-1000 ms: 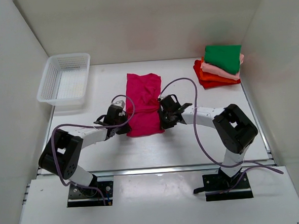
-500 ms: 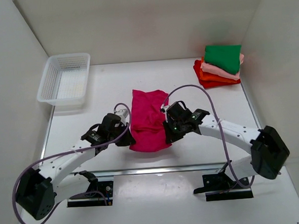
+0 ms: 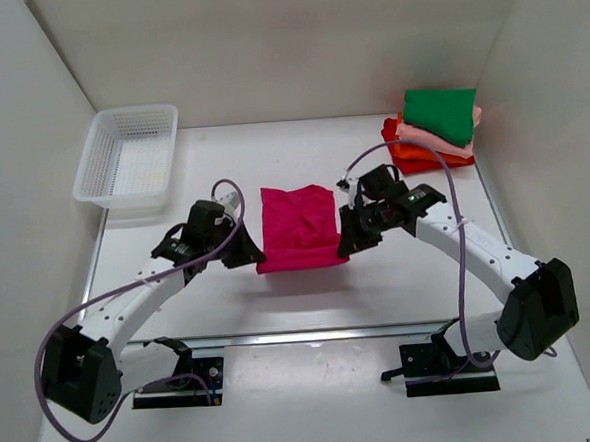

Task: Fold and stack the t-shirts
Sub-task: Grab one side of the 2/3 rectangular tshirt with both arms, then fold the long partially folded tshirt into a neat square

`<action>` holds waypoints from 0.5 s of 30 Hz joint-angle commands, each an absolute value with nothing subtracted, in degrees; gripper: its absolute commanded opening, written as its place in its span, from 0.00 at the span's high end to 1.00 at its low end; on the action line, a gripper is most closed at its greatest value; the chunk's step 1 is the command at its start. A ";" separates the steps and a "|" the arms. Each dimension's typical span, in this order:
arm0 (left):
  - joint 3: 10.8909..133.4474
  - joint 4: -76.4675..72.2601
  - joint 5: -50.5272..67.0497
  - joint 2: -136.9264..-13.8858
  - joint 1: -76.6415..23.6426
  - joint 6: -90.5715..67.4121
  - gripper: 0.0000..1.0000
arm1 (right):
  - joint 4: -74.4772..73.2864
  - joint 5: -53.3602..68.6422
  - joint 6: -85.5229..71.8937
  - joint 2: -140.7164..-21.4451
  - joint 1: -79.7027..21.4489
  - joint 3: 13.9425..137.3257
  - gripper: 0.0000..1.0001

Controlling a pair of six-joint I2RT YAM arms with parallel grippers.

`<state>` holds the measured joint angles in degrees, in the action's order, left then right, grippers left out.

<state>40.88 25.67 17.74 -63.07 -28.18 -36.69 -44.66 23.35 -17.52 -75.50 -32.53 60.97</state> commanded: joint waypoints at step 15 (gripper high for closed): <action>67.93 18.90 22.85 -90.77 -18.19 -31.46 1.00 | -43.95 27.34 -5.28 -97.54 -17.50 82.78 1.00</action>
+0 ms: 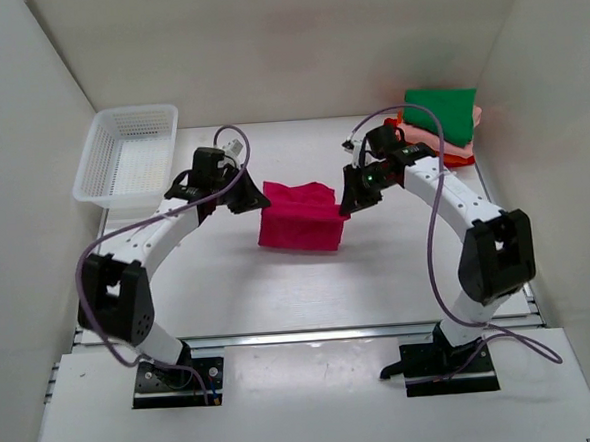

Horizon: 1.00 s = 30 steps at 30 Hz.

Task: Fold and stack the t-shirts
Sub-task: Fold the long partially folded tshirt into a neat square

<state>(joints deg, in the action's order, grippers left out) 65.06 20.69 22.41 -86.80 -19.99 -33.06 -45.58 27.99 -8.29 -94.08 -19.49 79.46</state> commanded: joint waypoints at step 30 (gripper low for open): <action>74.00 -8.09 18.18 -106.08 -11.77 -35.87 0.52 | 1.86 37.09 -22.95 -124.70 -13.18 102.19 0.87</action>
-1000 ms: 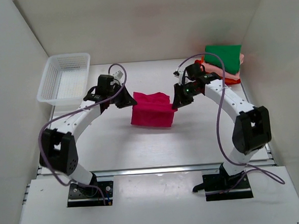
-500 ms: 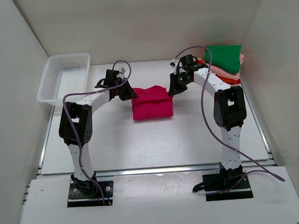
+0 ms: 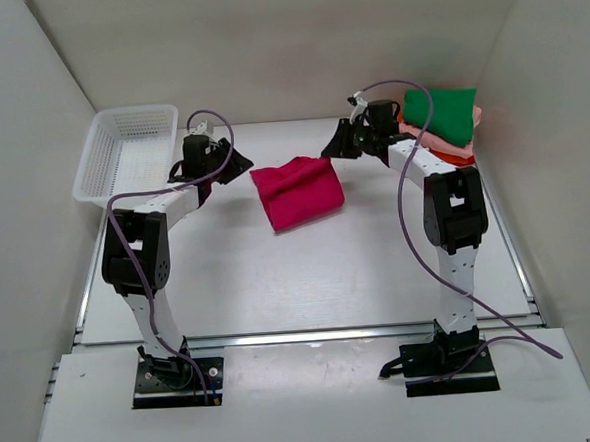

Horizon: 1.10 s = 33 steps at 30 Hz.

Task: Fold and stack the t-shirts
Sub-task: Fold the long partially folded tshirt into a neat square

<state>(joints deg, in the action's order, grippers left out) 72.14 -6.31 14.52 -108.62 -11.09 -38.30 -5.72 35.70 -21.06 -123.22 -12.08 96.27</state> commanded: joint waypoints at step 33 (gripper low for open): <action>76.02 -19.07 13.53 -116.63 -15.38 -23.20 0.39 | -11.16 35.42 -8.70 -133.06 -10.81 106.77 0.48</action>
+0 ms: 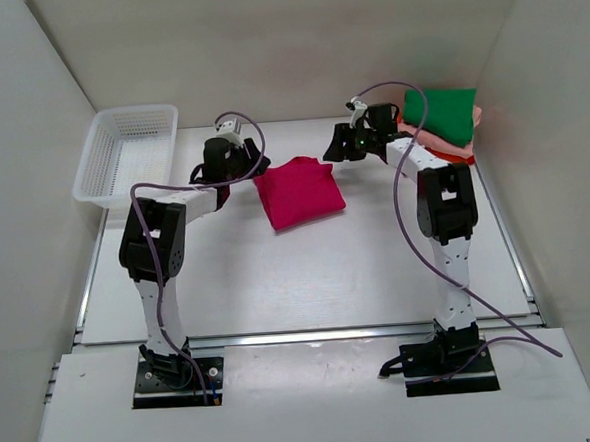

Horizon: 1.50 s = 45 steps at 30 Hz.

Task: Fold and stack the t-shirts
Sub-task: Fold the long partially folded tshirt into a neat square

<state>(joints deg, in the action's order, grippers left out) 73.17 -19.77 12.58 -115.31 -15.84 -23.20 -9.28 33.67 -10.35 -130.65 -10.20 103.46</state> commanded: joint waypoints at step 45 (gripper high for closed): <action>29.63 -8.18 22.06 -52.85 -21.09 -32.43 1.00 | -8.61 28.74 -10.63 -67.60 -24.78 46.24 1.00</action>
<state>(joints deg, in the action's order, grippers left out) 31.70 -12.91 22.94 -57.34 -20.23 -31.00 -8.56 30.70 -9.19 -70.65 -23.97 48.14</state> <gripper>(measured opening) 0.020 0.034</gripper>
